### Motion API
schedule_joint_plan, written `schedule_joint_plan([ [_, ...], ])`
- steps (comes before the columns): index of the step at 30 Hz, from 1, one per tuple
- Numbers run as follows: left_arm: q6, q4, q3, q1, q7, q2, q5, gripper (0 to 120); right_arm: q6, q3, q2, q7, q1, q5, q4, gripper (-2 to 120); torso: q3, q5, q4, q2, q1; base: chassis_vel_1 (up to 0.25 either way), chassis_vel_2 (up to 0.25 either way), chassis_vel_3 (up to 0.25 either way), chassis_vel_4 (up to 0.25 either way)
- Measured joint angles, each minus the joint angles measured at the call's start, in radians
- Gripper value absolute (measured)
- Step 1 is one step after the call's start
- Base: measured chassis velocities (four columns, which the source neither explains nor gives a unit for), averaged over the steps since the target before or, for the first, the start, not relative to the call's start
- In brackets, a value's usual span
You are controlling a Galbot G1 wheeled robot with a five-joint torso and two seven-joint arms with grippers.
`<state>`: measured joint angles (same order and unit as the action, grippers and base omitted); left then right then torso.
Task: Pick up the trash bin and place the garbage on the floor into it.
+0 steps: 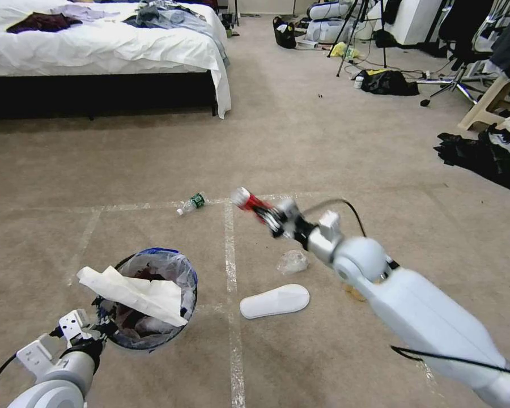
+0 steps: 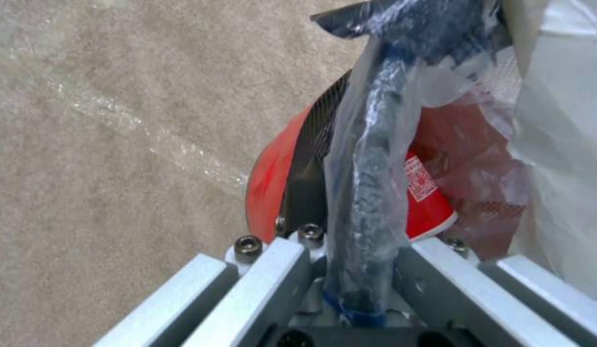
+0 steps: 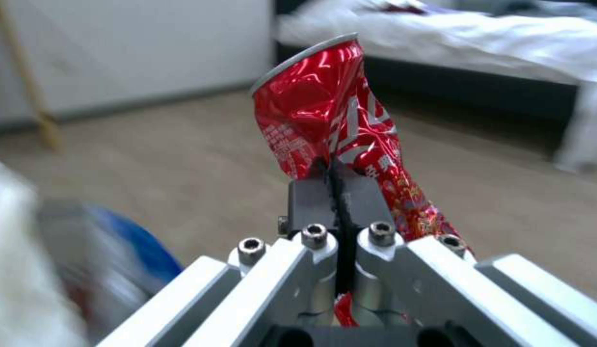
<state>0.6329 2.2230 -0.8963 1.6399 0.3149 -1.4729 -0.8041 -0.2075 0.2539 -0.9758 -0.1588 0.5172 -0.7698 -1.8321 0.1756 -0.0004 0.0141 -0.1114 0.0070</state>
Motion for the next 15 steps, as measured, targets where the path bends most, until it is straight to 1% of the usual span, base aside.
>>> schedule_joint_plan([
  [1, 0.000, 0.000, 0.000, 0.000, 0.000, 0.000, 0.000, 0, 0.000, 0.000, 0.000, 0.000, 0.000, 0.000, 0.000, 0, 0.000, 0.0000, 0.0000, 0.000, 0.000, 0.000, 0.000, 0.000, 0.000],
  [3, 0.002, 0.000, -0.001, -0.003, 0.001, 0.000, -0.001, 0, -0.030, 0.073, -0.030, 0.038, -0.061, -0.110, -0.037, 0, 0.000, 0.0002, -0.0001, 0.000, 0.000, 0.000, 0.000, 0.000, 0.000],
  [4, 0.002, 0.000, -0.001, -0.003, 0.001, 0.000, -0.001, 0, -0.030, 0.073, -0.030, 0.038, -0.061, -0.110, -0.037, 0, 0.000, 0.0002, -0.0001, 0.000, 0.000, 0.000, 0.000, 0.000, 0.000],
  [5, 0.002, 0.000, -0.001, -0.005, 0.003, 0.001, -0.001, 0, -0.051, 0.122, -0.047, 0.069, -0.098, -0.167, -0.052, 0, 0.000, -0.0001, 0.0001, 0.000, 0.000, 0.000, 0.000, 0.000, 0.000],
  [7, 0.004, -0.002, -0.001, -0.010, 0.005, 0.001, -0.003, 0, -0.089, 0.198, -0.076, 0.116, -0.151, -0.236, -0.066, 0, 0.000, 0.0002, 0.0001, 0.000, 0.000, 0.000, 0.000, 0.000, 0.000],
  [8, 0.004, -0.002, -0.001, -0.010, 0.005, 0.001, -0.003, 0, -0.089, 0.198, -0.076, 0.116, -0.151, -0.236, -0.066, 0, 0.000, 0.0002, 0.0001, 0.000, 0.000, 0.000, 0.000, 0.000, 0.000],
  [10, 0.005, -0.005, -0.001, -0.014, 0.007, 0.001, -0.004, 0, -0.129, 0.274, -0.109, 0.175, -0.199, -0.290, -0.075, 0, 0.000, 0.0001, 0.0002, 0.000, 0.000, 0.000, 0.000, 0.000, 0.000],
  [11, 0.005, -0.005, -0.001, -0.014, 0.007, 0.001, -0.004, 0, -0.129, 0.274, -0.109, 0.175, -0.199, -0.290, -0.075, 0, 0.000, 0.0001, 0.0002, 0.000, 0.000, 0.000, 0.000, 0.000, 0.000],
  [13, 0.006, -0.007, -0.001, -0.018, 0.008, 0.001, -0.007, 0, -0.175, 0.335, -0.150, 0.234, -0.236, -0.337, -0.085, 0, 0.000, 0.0001, 0.0001, 0.000, 0.000, 0.000, 0.000, 0.000, 0.000],
  [14, 0.006, -0.007, -0.001, -0.018, 0.008, 0.001, -0.007, 0, -0.175, 0.335, -0.150, 0.234, -0.236, -0.337, -0.085, 0, 0.000, 0.0001, 0.0001, 0.000, 0.000, 0.000, 0.000, 0.000, 0.000],
  [15, 0.006, -0.010, -0.003, -0.021, 0.010, 0.001, -0.010, 0, -0.222, 0.372, -0.184, 0.296, -0.258, -0.381, -0.102, 0, 0.000, 0.0001, 0.0000, 0.000, 0.000, 0.000, 0.000, 0.000, 0.000],
])
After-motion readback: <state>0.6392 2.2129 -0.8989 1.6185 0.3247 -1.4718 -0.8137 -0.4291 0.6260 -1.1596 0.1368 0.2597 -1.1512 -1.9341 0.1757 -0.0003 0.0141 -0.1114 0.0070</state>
